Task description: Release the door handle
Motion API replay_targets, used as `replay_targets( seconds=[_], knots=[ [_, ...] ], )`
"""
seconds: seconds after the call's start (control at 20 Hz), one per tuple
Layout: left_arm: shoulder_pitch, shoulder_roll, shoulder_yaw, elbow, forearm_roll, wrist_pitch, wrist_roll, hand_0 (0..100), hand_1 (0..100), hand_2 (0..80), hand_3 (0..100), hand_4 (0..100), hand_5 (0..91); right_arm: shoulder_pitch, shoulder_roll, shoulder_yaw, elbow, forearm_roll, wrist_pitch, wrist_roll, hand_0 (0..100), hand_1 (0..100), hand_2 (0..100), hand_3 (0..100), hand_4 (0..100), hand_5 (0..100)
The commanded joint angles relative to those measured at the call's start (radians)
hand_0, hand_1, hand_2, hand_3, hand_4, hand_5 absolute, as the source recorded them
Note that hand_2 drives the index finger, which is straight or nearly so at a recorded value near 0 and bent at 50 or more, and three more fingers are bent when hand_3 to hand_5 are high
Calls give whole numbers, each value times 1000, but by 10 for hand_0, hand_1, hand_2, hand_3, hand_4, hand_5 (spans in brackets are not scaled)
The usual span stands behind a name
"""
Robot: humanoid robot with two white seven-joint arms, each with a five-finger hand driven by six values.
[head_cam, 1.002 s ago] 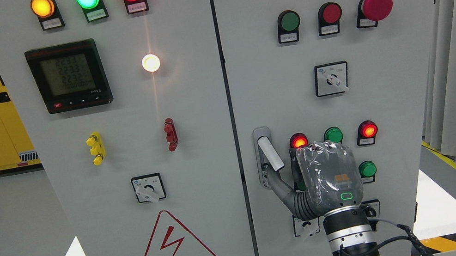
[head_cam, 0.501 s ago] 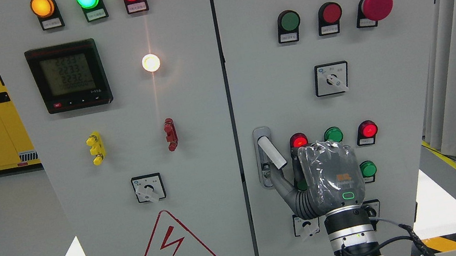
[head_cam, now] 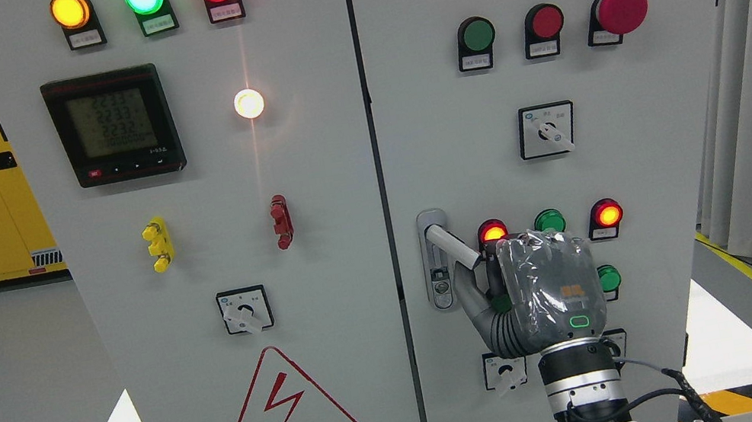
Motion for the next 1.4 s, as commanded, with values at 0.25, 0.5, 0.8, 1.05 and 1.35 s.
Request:
replay_targets(
  seconds=[0.25, 0.5, 0.8, 1.05, 1.35],
  knots=[
    [0, 0, 0, 0, 0, 0, 0, 120, 556, 0, 0, 0, 0, -4, -2, -10, -5, 0, -1, 1, 673, 363, 929, 1000, 971, 932],
    [0, 0, 0, 0, 0, 0, 0, 120, 556, 0, 0, 0, 0, -9, -2, -10, -5, -2, -2, 1, 664, 364, 929, 1000, 971, 932],
    [0, 0, 0, 0, 0, 0, 0, 120, 556, 0, 0, 0, 0, -11, -2, -10, -5, -2, -2, 3, 657, 364, 929, 1000, 971, 932],
    [0, 0, 0, 0, 0, 0, 0, 120, 556, 0, 0, 0, 0, -9, -2, -10, -16, -2, -2, 1, 653, 365, 929, 1000, 969, 932],
    [0, 0, 0, 0, 0, 0, 0, 120, 556, 0, 0, 0, 0, -9, -2, -10, -21, -2, -2, 1, 652, 364, 930, 1000, 970, 932]
  ],
)
